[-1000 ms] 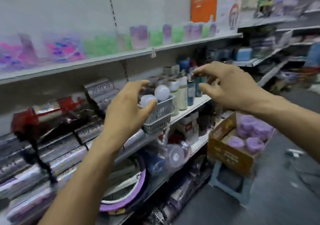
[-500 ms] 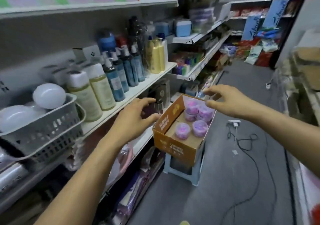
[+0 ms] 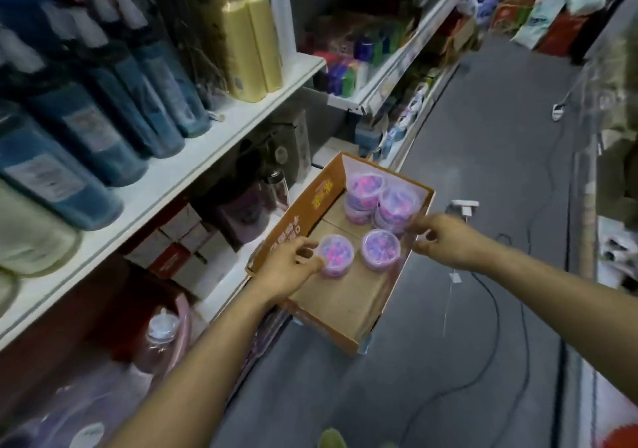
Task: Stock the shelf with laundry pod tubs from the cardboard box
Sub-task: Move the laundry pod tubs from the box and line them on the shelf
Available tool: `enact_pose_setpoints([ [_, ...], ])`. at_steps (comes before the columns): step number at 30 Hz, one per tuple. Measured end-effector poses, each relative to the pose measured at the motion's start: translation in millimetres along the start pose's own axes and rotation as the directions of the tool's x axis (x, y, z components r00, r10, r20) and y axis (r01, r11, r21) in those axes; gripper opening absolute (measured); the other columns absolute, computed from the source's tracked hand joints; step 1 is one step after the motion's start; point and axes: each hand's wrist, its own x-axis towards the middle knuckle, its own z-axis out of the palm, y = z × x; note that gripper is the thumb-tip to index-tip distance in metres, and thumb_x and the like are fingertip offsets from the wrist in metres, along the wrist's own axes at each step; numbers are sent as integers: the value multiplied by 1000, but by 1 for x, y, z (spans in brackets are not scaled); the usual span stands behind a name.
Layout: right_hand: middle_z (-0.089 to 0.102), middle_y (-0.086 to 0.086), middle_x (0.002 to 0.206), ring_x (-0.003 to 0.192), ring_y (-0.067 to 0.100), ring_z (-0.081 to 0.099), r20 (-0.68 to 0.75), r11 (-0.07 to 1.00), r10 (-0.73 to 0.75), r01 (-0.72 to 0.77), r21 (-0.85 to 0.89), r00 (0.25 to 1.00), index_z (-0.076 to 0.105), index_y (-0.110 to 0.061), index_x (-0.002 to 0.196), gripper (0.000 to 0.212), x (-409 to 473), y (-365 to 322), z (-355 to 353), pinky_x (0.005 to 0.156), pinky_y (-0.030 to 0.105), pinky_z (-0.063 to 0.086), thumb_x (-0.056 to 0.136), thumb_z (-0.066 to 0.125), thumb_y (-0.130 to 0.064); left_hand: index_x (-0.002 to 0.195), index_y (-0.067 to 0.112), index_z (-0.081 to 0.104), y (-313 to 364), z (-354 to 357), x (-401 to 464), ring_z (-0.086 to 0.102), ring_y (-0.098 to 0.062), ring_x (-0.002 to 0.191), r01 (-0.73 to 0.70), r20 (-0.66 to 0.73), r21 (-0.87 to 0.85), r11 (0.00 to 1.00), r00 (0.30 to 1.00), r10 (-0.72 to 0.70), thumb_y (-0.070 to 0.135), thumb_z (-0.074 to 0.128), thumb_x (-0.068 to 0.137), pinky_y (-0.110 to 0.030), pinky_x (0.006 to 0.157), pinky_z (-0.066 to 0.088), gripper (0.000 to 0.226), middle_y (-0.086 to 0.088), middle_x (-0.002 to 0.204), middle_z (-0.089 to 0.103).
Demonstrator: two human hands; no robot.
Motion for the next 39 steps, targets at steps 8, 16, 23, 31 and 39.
enact_pose_setpoints([
  [8,60,7,130,115,22,58,202,996,17,2,-93,979,63,-11,123,36,140,57,46,98,29,42,88,60,-17,121,19,58,-34,65,111,58,-11,86,411,136,-402,818,910,-390,26,59,93,-24,71,47,28,3,100,61],
  [16,61,17,117,110,31,58,331,966,235,-182,-183,914,59,-1,109,32,243,107,117,87,33,44,93,53,-28,130,11,53,-97,137,214,59,-27,109,672,209,-623,400,635,-743,34,56,94,-33,70,56,42,-11,118,60],
  [23,54,17,129,119,34,54,240,909,418,-400,-120,876,51,-3,126,44,265,119,158,96,38,44,89,54,-28,132,6,49,-118,173,248,63,-23,87,656,195,-687,314,583,-789,31,56,95,-31,57,53,45,-12,110,63],
  [31,51,22,130,118,37,54,144,899,439,-431,-84,887,8,7,143,79,257,127,180,93,45,44,89,55,-26,126,10,49,-124,175,229,69,-20,81,617,193,-707,346,639,-745,33,58,93,-28,57,55,41,-12,109,67],
  [39,59,23,114,105,38,59,192,576,657,-649,497,730,49,8,126,54,245,108,185,87,43,51,77,66,-9,90,18,58,-133,141,180,63,-26,97,540,24,-728,423,636,-771,28,71,84,-41,87,56,17,-8,107,66],
])
